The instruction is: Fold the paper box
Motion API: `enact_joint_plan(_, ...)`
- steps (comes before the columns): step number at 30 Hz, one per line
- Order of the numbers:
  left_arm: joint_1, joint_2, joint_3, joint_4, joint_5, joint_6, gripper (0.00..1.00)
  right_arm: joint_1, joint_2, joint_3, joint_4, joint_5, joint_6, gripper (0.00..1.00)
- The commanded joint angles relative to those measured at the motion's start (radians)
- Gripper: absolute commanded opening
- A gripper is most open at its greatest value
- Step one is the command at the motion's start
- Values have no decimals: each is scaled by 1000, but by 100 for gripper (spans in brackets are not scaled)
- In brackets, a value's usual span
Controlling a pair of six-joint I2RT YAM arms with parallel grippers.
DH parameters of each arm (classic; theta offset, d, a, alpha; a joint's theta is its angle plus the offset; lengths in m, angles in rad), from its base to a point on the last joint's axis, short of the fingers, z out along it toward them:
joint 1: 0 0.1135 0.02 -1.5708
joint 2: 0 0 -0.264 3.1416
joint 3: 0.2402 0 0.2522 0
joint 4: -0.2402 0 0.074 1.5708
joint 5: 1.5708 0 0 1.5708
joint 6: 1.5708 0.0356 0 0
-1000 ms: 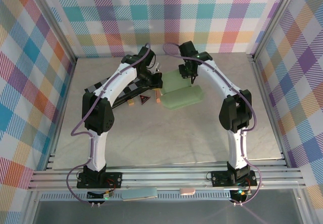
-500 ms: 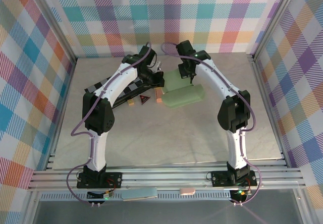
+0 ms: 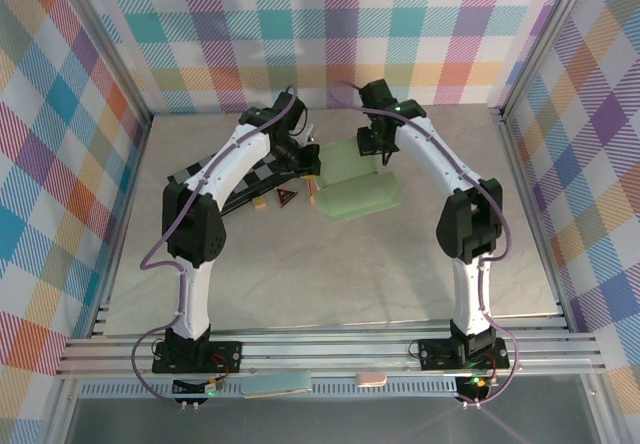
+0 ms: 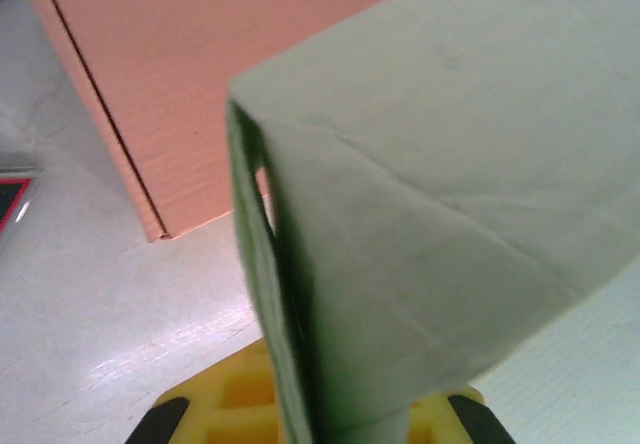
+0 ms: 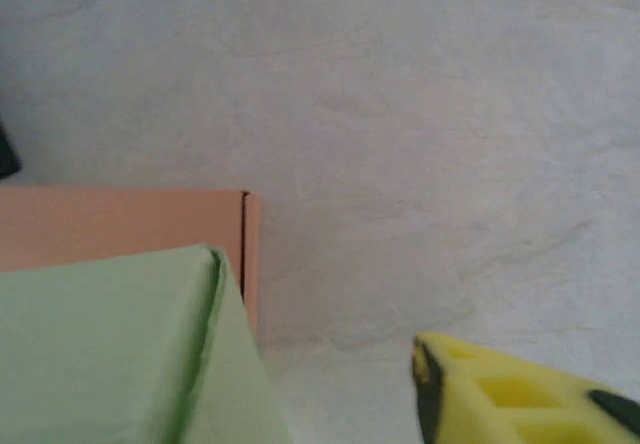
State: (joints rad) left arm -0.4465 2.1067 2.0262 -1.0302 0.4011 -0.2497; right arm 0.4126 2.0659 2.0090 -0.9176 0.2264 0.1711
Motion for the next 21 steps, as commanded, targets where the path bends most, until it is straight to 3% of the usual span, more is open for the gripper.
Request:
enact_joint_plan(1, -4, -18, 32, -30, 36, 10, 0, -41, -105, -82, 70, -294, 13, 56)
enact_joint_plan(6, -4, -19, 30, -28, 39, 9, 0, -103, -180, -224, 135, -446, 28, 54)
enact_joint_plan(12, -4, -16, 29, -30, 40, 10, 0, -102, -206, -267, 122, -457, -22, 45)
enact_joint_plan(21, -9, -13, 25, -33, 30, 10, 0, -98, -292, -323, 128, -467, -36, 55)
